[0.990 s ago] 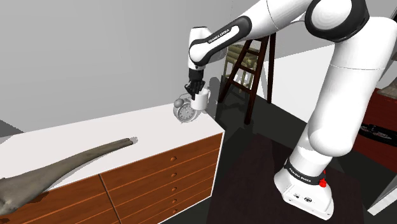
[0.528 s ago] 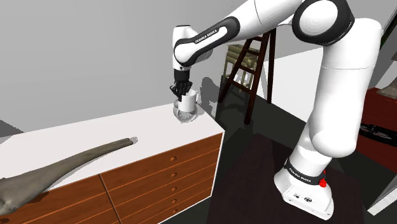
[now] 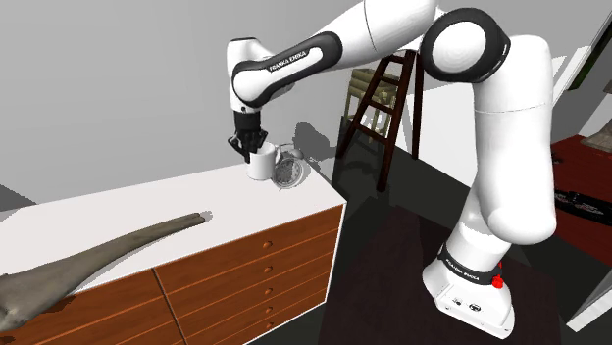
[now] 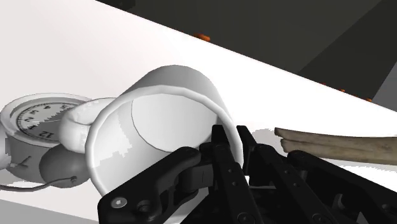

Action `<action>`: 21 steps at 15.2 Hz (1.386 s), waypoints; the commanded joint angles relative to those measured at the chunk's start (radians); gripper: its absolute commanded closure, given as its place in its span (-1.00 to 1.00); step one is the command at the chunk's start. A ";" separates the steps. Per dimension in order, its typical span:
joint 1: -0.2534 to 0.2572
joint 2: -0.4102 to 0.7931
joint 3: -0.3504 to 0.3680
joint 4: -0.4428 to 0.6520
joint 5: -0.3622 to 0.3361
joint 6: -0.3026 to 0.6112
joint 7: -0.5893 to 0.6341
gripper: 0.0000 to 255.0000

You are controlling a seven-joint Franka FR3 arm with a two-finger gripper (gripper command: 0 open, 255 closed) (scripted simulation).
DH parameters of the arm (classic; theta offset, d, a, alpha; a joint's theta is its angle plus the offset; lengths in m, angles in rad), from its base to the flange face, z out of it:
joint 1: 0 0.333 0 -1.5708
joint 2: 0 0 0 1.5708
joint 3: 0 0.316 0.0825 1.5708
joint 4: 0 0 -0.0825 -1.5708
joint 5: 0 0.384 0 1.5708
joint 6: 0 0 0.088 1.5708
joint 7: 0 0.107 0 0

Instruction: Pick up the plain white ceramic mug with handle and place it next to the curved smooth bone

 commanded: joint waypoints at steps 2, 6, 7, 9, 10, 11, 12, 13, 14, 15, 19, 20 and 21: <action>0.038 0.086 0.011 0.134 -0.011 -0.049 0.050 1.00; 0.092 0.216 0.020 0.344 -0.024 -0.129 0.109 1.00; 0.107 0.254 0.022 0.407 -0.027 -0.155 0.123 1.00; 0.144 0.367 0.025 0.599 -0.035 -0.234 0.154 1.00; 0.144 0.369 0.024 0.588 -0.035 -0.221 0.154 1.00; 0.144 0.371 0.024 0.578 -0.035 -0.209 0.154 1.00; 0.143 0.372 0.024 0.567 -0.035 -0.197 0.154 1.00; 0.143 0.375 0.023 0.558 -0.035 -0.185 0.155 1.00; 0.143 0.377 0.023 0.549 -0.036 -0.173 0.155 1.00; 0.143 0.381 0.023 0.541 -0.036 -0.162 0.156 1.00; 0.142 0.395 0.022 0.512 -0.037 -0.119 0.157 1.00; 0.142 0.400 0.022 0.505 -0.038 -0.108 0.157 1.00; 0.142 0.404 0.022 0.499 -0.038 -0.098 0.158 1.00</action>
